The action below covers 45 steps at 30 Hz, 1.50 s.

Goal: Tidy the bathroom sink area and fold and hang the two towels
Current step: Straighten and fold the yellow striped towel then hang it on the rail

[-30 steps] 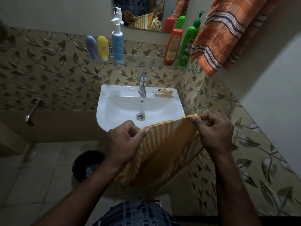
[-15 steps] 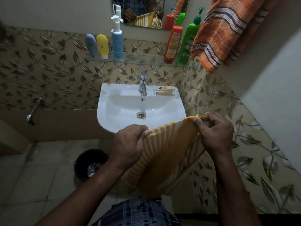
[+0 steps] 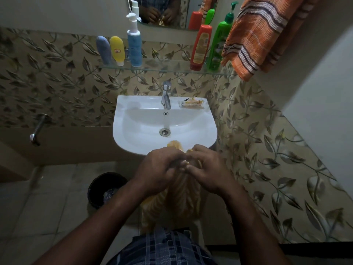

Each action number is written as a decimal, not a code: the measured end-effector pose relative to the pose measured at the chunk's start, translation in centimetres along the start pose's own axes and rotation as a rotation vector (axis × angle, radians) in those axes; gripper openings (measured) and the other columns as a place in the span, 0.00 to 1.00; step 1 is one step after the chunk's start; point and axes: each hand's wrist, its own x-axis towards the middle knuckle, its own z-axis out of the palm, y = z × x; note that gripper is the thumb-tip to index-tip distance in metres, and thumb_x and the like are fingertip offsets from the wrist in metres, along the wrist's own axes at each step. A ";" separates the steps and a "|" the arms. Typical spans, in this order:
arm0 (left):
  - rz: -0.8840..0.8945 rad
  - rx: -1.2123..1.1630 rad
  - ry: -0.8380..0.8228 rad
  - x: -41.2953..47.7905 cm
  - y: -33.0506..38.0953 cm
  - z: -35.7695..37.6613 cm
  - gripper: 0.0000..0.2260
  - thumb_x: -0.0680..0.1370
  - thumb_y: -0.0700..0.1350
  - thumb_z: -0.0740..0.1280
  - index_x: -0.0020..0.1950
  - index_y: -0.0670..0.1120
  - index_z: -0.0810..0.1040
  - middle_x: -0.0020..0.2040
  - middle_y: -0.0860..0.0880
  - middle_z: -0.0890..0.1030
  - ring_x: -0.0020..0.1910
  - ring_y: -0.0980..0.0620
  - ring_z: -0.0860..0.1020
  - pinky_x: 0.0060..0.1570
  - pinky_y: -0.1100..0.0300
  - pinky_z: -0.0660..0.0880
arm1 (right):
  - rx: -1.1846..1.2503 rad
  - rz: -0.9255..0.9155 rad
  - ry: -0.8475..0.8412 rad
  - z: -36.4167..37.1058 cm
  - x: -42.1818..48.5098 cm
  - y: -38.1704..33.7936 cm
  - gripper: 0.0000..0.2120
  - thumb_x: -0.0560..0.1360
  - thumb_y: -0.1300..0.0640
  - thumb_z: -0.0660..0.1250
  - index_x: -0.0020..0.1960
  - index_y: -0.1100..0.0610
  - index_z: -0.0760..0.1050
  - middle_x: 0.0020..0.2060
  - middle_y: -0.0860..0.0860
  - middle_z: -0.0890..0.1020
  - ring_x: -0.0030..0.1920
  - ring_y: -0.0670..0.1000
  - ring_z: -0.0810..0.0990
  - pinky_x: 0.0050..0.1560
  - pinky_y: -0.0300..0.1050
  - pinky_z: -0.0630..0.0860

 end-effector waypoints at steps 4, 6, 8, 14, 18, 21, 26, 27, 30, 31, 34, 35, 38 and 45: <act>-0.034 -0.060 -0.042 -0.4 -0.5 -0.3 0.09 0.80 0.45 0.67 0.56 0.48 0.86 0.48 0.53 0.86 0.47 0.52 0.83 0.48 0.50 0.80 | -0.012 0.070 0.029 -0.1 -0.1 0.4 0.07 0.70 0.52 0.83 0.43 0.53 0.87 0.36 0.46 0.80 0.37 0.45 0.78 0.38 0.43 0.73; -0.065 -0.118 -0.057 -0.6 -0.7 -0.4 0.06 0.81 0.49 0.68 0.57 0.54 0.81 0.46 0.59 0.85 0.45 0.58 0.82 0.46 0.54 0.79 | -0.013 0.096 0.100 -0.4 -0.2 0.8 0.08 0.69 0.50 0.83 0.40 0.52 0.87 0.34 0.45 0.80 0.36 0.44 0.78 0.36 0.36 0.70; -0.097 -0.149 -0.082 -1.0 -1.0 -0.5 0.06 0.80 0.51 0.68 0.56 0.58 0.76 0.44 0.63 0.82 0.43 0.59 0.80 0.43 0.57 0.77 | -0.012 0.115 0.173 -0.8 -0.2 1.1 0.09 0.70 0.51 0.83 0.39 0.53 0.86 0.34 0.44 0.80 0.36 0.43 0.78 0.37 0.35 0.70; -0.171 -0.267 -0.101 -1.9 -2.2 -1.0 0.04 0.80 0.45 0.67 0.53 0.53 0.79 0.47 0.58 0.84 0.49 0.56 0.82 0.50 0.50 0.80 | 0.053 0.205 0.365 -2.6 -0.4 2.2 0.08 0.72 0.55 0.82 0.39 0.53 0.84 0.37 0.46 0.82 0.39 0.43 0.80 0.42 0.41 0.76; -0.122 -0.204 -0.070 -1.8 -1.9 -0.6 0.08 0.80 0.41 0.69 0.54 0.54 0.82 0.50 0.60 0.85 0.52 0.59 0.83 0.50 0.58 0.78 | 0.049 0.169 0.383 -3.3 -0.4 2.2 0.08 0.72 0.55 0.82 0.39 0.50 0.83 0.37 0.43 0.81 0.38 0.42 0.80 0.41 0.33 0.73; -0.045 -0.053 -0.012 -1.6 -1.8 -0.4 0.07 0.80 0.47 0.74 0.57 0.55 0.80 0.48 0.62 0.82 0.48 0.65 0.80 0.46 0.65 0.75 | 0.062 0.149 0.410 -3.6 -0.4 1.9 0.08 0.72 0.51 0.80 0.38 0.49 0.83 0.37 0.43 0.82 0.39 0.42 0.80 0.40 0.32 0.72; 0.009 0.130 0.160 -1.7 -1.4 -0.3 0.11 0.76 0.47 0.80 0.53 0.48 0.80 0.42 0.55 0.82 0.39 0.58 0.78 0.39 0.54 0.79 | 0.022 0.149 0.458 -3.8 -0.5 1.8 0.09 0.72 0.53 0.82 0.38 0.52 0.83 0.37 0.45 0.82 0.39 0.44 0.81 0.41 0.35 0.73; 0.016 0.138 0.177 -1.7 -1.3 -0.4 0.11 0.76 0.47 0.80 0.53 0.48 0.81 0.41 0.55 0.82 0.38 0.58 0.78 0.38 0.55 0.79 | 0.018 0.153 0.476 -3.8 -0.5 1.8 0.09 0.72 0.53 0.82 0.38 0.52 0.83 0.37 0.45 0.82 0.39 0.44 0.81 0.42 0.34 0.72; -0.005 0.068 0.087 -1.2 -1.1 -0.6 0.10 0.76 0.45 0.80 0.55 0.49 0.84 0.38 0.55 0.81 0.37 0.55 0.79 0.41 0.55 0.78 | -0.013 0.169 0.514 -3.9 -0.6 1.9 0.10 0.71 0.53 0.82 0.38 0.50 0.82 0.38 0.45 0.82 0.40 0.41 0.80 0.43 0.30 0.71; -0.016 0.021 0.004 -1.0 -1.1 -0.6 0.09 0.76 0.45 0.79 0.55 0.48 0.85 0.39 0.54 0.81 0.38 0.54 0.79 0.42 0.55 0.78 | -0.021 0.173 0.522 -3.9 -0.6 1.9 0.10 0.71 0.53 0.82 0.39 0.48 0.81 0.38 0.45 0.81 0.41 0.41 0.80 0.44 0.30 0.71; -0.044 0.071 -0.317 -0.6 -0.9 0.1 0.09 0.76 0.46 0.69 0.52 0.45 0.86 0.45 0.49 0.84 0.44 0.50 0.80 0.46 0.52 0.76 | -0.025 0.181 0.543 -3.8 -0.4 1.8 0.09 0.72 0.52 0.82 0.40 0.47 0.81 0.39 0.46 0.82 0.42 0.44 0.81 0.44 0.33 0.73; -0.076 0.126 -0.411 -0.7 -0.9 0.5 0.10 0.75 0.47 0.66 0.50 0.47 0.85 0.45 0.48 0.84 0.45 0.49 0.81 0.46 0.52 0.76 | -0.025 0.181 0.555 -3.9 -0.4 1.8 0.09 0.72 0.52 0.81 0.39 0.47 0.81 0.38 0.45 0.82 0.41 0.44 0.81 0.44 0.34 0.73; -0.207 0.352 -0.595 -1.0 -1.6 1.7 0.08 0.78 0.48 0.65 0.39 0.48 0.75 0.43 0.43 0.82 0.47 0.42 0.82 0.41 0.53 0.73 | -0.029 0.195 0.606 -4.4 -0.4 2.1 0.09 0.73 0.49 0.80 0.39 0.49 0.82 0.38 0.44 0.82 0.40 0.40 0.80 0.42 0.31 0.71; -0.102 0.661 -0.416 -1.5 -3.7 0.5 0.13 0.81 0.56 0.65 0.57 0.52 0.84 0.56 0.51 0.82 0.56 0.44 0.80 0.51 0.49 0.79 | -0.068 0.296 0.688 -5.2 -1.1 4.2 0.10 0.73 0.51 0.80 0.39 0.53 0.83 0.33 0.40 0.78 0.37 0.35 0.77 0.39 0.27 0.66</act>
